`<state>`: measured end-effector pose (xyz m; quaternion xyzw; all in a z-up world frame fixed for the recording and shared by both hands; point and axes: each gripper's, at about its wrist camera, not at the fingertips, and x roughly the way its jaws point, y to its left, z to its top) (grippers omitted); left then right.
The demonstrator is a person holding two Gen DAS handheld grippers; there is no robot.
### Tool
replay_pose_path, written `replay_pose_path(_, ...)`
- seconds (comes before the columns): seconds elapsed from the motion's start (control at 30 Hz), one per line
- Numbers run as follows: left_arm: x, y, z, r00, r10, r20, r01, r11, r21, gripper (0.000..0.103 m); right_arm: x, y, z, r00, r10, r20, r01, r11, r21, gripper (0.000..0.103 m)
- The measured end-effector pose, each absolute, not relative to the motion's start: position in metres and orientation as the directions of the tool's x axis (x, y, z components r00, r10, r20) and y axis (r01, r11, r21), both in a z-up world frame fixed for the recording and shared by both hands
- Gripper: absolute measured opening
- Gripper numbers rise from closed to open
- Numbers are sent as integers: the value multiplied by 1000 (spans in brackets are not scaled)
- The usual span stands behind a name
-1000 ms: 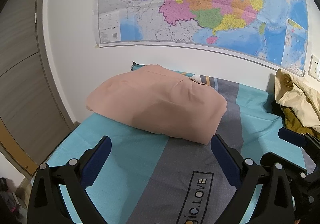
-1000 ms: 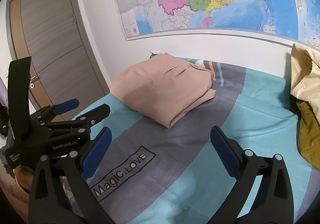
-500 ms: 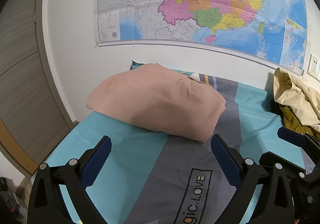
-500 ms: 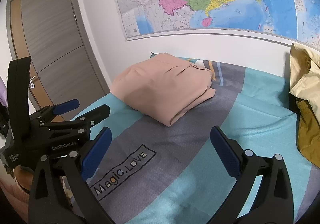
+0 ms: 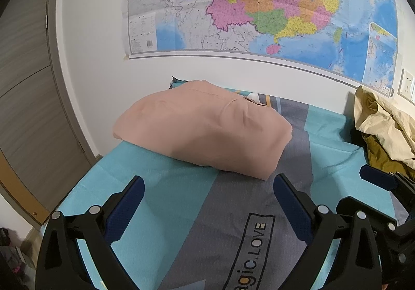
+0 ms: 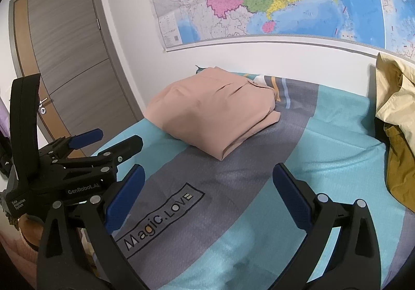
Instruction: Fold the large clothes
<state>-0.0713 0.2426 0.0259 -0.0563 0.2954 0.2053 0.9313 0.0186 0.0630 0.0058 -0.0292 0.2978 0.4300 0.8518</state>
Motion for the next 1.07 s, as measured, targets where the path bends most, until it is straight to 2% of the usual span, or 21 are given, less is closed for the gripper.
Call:
replay_pose_path(0.6,-75,236,25,741,354,-570,-409,912,35,96,13,59,6,448,724,-525,-754,621,213,97)
replay_pose_path(0.77,-75,230,26,764,348,-544,-391,920,40,96,13,53,6,459,719,-522,-744,632,217,97)
replay_pose_path(1.07,-52,209,12,768,192,-611,-282,958,-54,96,18,4,5,543,661,-518,-656,719,229,97)
